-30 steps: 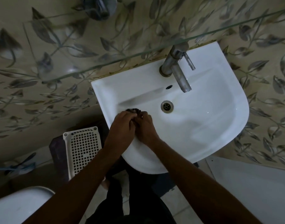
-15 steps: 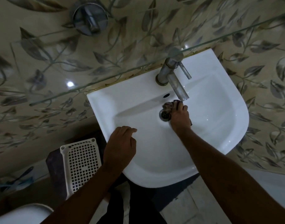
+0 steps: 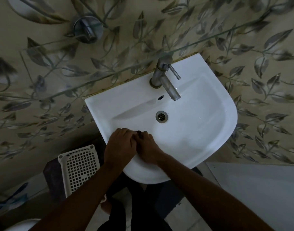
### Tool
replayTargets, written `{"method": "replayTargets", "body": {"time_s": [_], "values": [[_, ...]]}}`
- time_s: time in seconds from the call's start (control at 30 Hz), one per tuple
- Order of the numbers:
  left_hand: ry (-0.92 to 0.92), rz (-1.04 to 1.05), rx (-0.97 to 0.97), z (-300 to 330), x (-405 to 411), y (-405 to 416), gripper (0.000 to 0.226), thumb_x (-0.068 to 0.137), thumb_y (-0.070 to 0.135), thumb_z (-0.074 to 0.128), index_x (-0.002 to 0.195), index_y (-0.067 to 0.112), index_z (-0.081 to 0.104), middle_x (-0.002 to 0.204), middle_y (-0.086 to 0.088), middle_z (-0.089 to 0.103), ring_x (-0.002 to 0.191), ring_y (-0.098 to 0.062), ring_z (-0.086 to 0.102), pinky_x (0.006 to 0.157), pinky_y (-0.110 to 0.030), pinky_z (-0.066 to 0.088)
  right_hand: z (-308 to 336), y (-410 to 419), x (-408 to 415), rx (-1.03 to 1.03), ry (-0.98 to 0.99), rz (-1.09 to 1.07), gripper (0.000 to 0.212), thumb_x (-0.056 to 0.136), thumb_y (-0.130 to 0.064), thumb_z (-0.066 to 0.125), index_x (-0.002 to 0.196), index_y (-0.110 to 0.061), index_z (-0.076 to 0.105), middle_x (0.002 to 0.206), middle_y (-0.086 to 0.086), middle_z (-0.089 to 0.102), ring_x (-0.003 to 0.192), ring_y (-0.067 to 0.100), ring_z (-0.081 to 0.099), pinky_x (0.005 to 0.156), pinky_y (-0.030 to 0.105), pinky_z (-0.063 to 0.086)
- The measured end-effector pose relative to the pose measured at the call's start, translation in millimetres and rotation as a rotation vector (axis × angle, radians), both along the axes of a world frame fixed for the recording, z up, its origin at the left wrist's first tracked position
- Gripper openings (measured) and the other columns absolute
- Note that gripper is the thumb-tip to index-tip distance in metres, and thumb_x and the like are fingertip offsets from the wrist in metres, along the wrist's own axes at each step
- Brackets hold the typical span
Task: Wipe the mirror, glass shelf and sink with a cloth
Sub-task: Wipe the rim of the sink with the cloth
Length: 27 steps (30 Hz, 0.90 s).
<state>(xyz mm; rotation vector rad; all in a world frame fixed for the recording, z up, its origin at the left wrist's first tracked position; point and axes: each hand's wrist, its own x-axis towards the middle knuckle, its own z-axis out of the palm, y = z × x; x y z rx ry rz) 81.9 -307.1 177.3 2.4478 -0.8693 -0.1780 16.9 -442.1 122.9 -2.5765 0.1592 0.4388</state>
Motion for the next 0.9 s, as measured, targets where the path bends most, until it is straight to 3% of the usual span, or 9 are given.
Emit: {"method": "replayTargets", "body": {"time_s": [0.1, 0.23, 0.37, 0.43, 0.5, 0.6, 0.67, 0.77, 0.9], "values": [[-0.084, -0.227, 0.12, -13, -3, 3, 0.02, 0.086, 0.02, 0.044, 0.083, 0.017, 0.063, 0.081, 0.001, 0.061, 0.079, -0.019, 0.055, 0.076, -0.036, 0.046, 3, -28, -28, -0.127, 0.123, 0.135, 0.058, 0.1, -0.044, 0.032, 0.148, -0.012, 0.037, 0.137, 0.017, 0.044, 0.113, 0.037, 0.046, 0.094, 0.044, 0.042], [-0.112, -0.356, 0.094, -26, -2, 4, 0.018, 0.082, 0.017, 0.05, 0.085, 0.016, 0.068, 0.08, 0.0, 0.062, 0.076, -0.019, 0.057, 0.074, -0.03, 0.043, 24, -87, -49, -0.455, 0.353, 0.277, 0.057, 0.103, -0.032, 0.043, 0.155, -0.019, 0.024, 0.151, 0.018, 0.028, 0.129, 0.039, 0.037, 0.105, 0.048, 0.039], [-0.015, -0.378, 0.118, -12, -1, -2, 0.033, 0.082, 0.024, 0.04, 0.082, 0.012, 0.071, 0.074, -0.004, 0.064, 0.069, -0.024, 0.061, 0.062, -0.039, 0.055, 40, -122, -61, -0.666, 0.412, 0.013, 0.049, 0.102, -0.032, 0.04, 0.143, -0.004, 0.041, 0.144, 0.02, 0.037, 0.123, 0.034, 0.042, 0.1, 0.043, 0.042], [0.046, -0.376, 0.117, -4, -5, -3, 0.04, 0.083, 0.028, 0.037, 0.085, 0.011, 0.073, 0.077, -0.007, 0.066, 0.073, -0.026, 0.063, 0.066, -0.041, 0.056, 44, -111, -67, -0.679, 0.452, -0.036, 0.049, 0.103, -0.031, 0.038, 0.14, 0.001, 0.042, 0.145, 0.022, 0.037, 0.125, 0.035, 0.041, 0.101, 0.043, 0.04], [0.115, -0.333, 0.11, 2, -11, -2, 0.039, 0.085, 0.028, 0.039, 0.091, 0.009, 0.073, 0.084, -0.009, 0.067, 0.08, -0.028, 0.063, 0.074, -0.042, 0.055, 47, -85, -69, -0.642, 0.482, -0.027, 0.047, 0.102, -0.025, 0.039, 0.14, 0.002, 0.042, 0.146, 0.023, 0.033, 0.128, 0.036, 0.038, 0.104, 0.044, 0.038], [0.219, -0.271, 0.06, 16, -18, -2, 0.028, 0.085, 0.018, 0.05, 0.097, 0.006, 0.072, 0.091, -0.013, 0.067, 0.09, -0.031, 0.061, 0.083, -0.043, 0.051, 54, -39, -64, -0.423, 0.49, -0.009, 0.044, 0.099, -0.018, 0.041, 0.14, -0.003, 0.042, 0.142, 0.02, 0.033, 0.127, 0.036, 0.037, 0.104, 0.043, 0.037], [0.243, -0.231, -0.01, 23, -19, 7, 0.025, 0.088, 0.015, 0.051, 0.102, 0.006, 0.07, 0.096, -0.013, 0.066, 0.094, -0.03, 0.059, 0.087, -0.042, 0.048, 60, 0, -51, -0.199, 0.348, -0.046, 0.037, 0.101, -0.02, 0.04, 0.134, -0.006, 0.047, 0.13, 0.018, 0.046, 0.117, 0.037, 0.044, 0.094, 0.043, 0.042], [0.21, -0.151, -0.06, 23, -14, 22, 0.026, 0.091, 0.013, 0.049, 0.109, 0.007, 0.067, 0.103, -0.011, 0.066, 0.099, -0.027, 0.057, 0.092, -0.035, 0.042, 69, 47, -44, 0.111, 0.02, -0.163, 0.031, 0.096, -0.022, 0.04, 0.108, -0.003, 0.062, 0.093, 0.017, 0.057, 0.09, 0.032, 0.051, 0.071, 0.04, 0.039], [0.173, 0.013, -0.2, 21, -19, 37, 0.024, 0.086, -0.001, 0.053, 0.104, 0.002, 0.07, 0.099, -0.015, 0.069, 0.096, -0.029, 0.062, 0.091, -0.031, 0.042, 76, 33, -79, -0.012, -0.01, -0.088, 0.034, 0.096, -0.031, 0.054, 0.125, -0.017, 0.063, 0.1, 0.011, 0.058, 0.087, 0.028, 0.054, 0.071, 0.038, 0.046]]}}
